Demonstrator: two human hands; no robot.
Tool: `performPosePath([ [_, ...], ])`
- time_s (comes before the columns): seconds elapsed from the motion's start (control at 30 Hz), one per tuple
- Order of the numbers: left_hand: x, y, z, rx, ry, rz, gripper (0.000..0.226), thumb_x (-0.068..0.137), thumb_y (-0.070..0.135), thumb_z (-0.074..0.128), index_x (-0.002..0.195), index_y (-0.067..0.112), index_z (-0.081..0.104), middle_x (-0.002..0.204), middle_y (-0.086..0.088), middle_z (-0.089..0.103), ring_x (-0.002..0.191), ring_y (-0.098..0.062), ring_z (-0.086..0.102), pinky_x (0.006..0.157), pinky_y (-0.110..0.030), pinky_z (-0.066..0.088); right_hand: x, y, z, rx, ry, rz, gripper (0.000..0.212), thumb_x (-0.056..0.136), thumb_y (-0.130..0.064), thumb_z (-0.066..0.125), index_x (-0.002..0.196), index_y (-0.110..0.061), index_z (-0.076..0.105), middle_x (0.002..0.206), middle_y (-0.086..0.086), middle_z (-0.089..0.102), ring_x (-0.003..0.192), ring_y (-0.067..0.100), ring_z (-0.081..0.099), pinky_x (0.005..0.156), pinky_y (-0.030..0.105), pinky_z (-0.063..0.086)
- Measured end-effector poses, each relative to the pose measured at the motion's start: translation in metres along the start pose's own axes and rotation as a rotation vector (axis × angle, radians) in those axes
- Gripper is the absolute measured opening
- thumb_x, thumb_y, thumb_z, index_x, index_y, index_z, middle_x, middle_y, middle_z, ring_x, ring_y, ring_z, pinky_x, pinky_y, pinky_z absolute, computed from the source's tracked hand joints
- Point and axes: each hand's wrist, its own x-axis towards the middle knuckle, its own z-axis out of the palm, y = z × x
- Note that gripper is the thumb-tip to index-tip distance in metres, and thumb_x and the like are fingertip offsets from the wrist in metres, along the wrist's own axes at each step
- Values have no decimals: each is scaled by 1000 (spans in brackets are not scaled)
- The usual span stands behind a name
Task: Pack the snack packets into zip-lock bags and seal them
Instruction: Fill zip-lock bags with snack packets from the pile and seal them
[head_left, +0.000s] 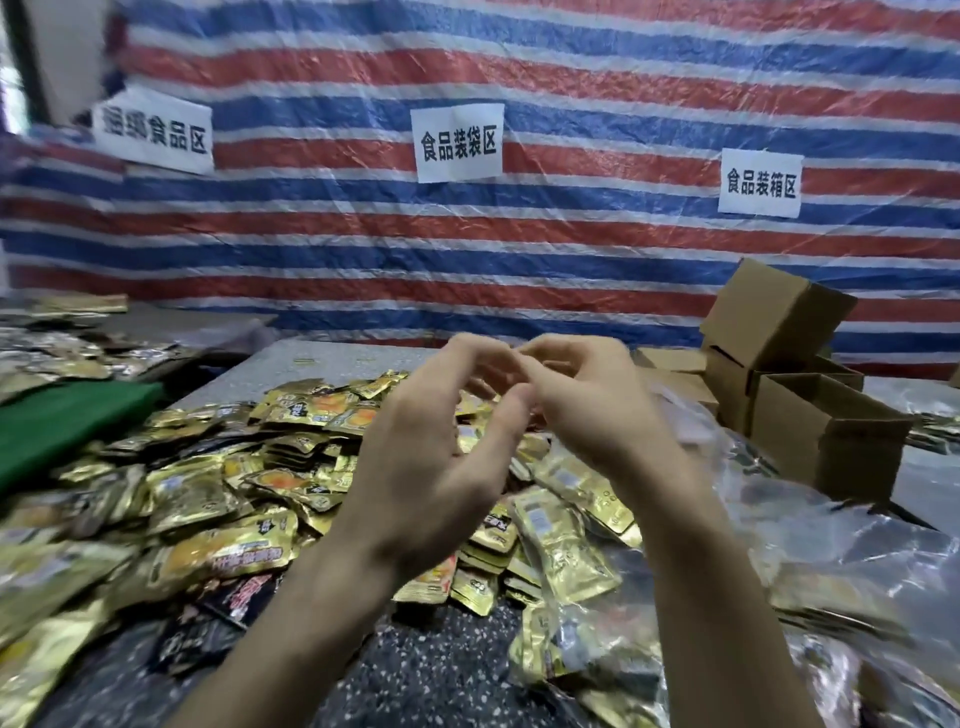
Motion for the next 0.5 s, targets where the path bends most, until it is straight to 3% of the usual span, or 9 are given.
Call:
performPosePath([
  [0.1,-2,-2,-2,38,37,-51,17,96,32,53,106,20,60,99,13,65,94,-6,64,75,-34,57,-5,3,13,7,-34,7,9,95,-23,64,95,-22,74,92,-3,75,91,12,71,85,45,59],
  [0.23,-16,-8,-14,47,39,-166,16,96,32,55,103,21,63,93,12,67,88,-7,65,72,-27,56,-6,2,23,-3,-101,3,4,92,-28,68,94,-28,72,93,-6,73,89,8,70,80,37,60],
  [0.33,-42,-17,-37,247,-10,-197,14,90,37,65,86,25,70,82,15,68,83,-6,64,73,-35,54,-12,0,27,-28,-201,-51,3,88,-27,72,90,-29,71,92,-9,73,85,4,69,75,28,57],
  [0.4,-61,-30,-61,407,-81,-300,10,85,37,75,81,29,71,83,19,67,85,0,63,81,-40,54,-16,-4,29,-91,-340,-92,4,87,-30,73,90,-29,71,92,-9,73,85,2,69,76,26,56],
  [0.5,-87,-54,-106,606,-125,-533,17,81,32,79,93,32,68,100,17,66,96,-3,59,93,-41,52,-22,-5,28,-266,-628,-137,12,89,-38,68,98,-30,70,99,-11,71,92,-1,66,86,28,56],
])
